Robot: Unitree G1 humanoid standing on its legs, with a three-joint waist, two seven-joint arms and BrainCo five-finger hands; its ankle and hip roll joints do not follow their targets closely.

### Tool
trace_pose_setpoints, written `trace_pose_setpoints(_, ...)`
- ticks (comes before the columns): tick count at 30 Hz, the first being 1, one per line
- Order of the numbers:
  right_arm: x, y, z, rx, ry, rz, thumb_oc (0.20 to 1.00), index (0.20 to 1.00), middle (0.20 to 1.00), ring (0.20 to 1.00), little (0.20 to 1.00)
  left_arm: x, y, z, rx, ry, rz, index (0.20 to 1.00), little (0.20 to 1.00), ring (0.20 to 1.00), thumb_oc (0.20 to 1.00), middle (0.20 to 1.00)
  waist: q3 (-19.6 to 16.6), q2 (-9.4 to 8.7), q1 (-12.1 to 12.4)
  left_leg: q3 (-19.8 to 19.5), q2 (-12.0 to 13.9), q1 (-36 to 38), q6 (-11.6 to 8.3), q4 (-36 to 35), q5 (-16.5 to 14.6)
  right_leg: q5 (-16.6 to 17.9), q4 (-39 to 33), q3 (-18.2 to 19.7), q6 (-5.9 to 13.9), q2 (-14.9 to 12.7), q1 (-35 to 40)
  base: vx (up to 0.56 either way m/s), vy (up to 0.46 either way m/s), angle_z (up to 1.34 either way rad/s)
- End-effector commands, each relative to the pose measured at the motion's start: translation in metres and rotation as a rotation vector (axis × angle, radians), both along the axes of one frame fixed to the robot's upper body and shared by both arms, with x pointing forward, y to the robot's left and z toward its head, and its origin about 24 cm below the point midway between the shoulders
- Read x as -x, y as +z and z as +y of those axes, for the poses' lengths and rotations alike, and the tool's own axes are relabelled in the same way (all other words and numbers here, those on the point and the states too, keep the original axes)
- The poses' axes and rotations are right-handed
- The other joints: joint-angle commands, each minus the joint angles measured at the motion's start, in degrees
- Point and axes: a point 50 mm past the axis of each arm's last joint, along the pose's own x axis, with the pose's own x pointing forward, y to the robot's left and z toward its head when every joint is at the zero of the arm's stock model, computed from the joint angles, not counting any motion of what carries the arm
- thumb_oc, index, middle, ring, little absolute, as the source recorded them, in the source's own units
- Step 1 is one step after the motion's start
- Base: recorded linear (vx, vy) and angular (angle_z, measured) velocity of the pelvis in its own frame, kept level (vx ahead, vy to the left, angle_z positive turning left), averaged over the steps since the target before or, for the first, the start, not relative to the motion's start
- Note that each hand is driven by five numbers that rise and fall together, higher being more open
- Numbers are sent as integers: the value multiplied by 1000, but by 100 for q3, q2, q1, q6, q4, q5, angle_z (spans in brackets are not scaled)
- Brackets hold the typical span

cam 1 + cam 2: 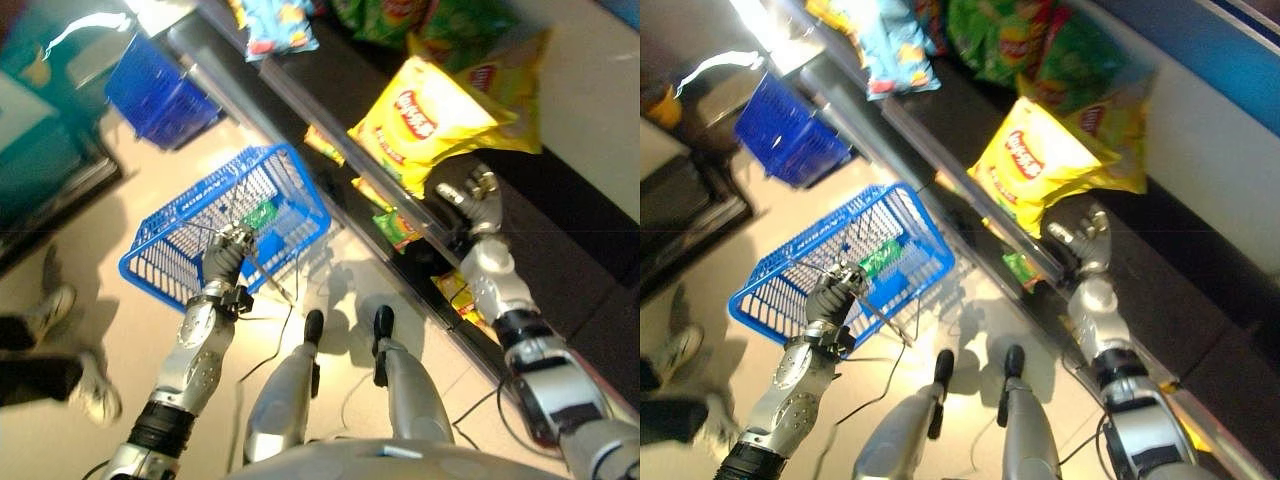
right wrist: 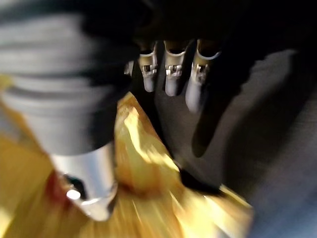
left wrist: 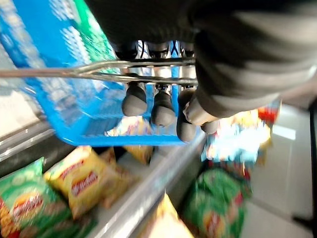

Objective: Pick up the snacks into the basket

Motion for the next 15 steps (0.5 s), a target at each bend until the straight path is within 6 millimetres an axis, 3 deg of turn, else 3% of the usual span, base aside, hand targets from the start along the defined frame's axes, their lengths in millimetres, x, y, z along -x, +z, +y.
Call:
trace_pose_setpoints(1,-22,56,-9,-14,-59,-148,1000,1000,1000,1000,1000,0,89,-19,18,-127,-454,200,200,200,200,200,-25,-90,28,-273,-444,-79,117,267,-445,-386,-37,-85,807,-433,491,-3,-57,-16)
trace_pose_setpoints(15,-48,85,-3,-22,-9,-93,1000,1000,1000,1000,1000,-2,102,-25,17,-139,-498,200,200,200,200,200,309,-188,248,-520,-375,-289,49,115,-308,-469,-44,-310,757,-380,416,3,-33,3)
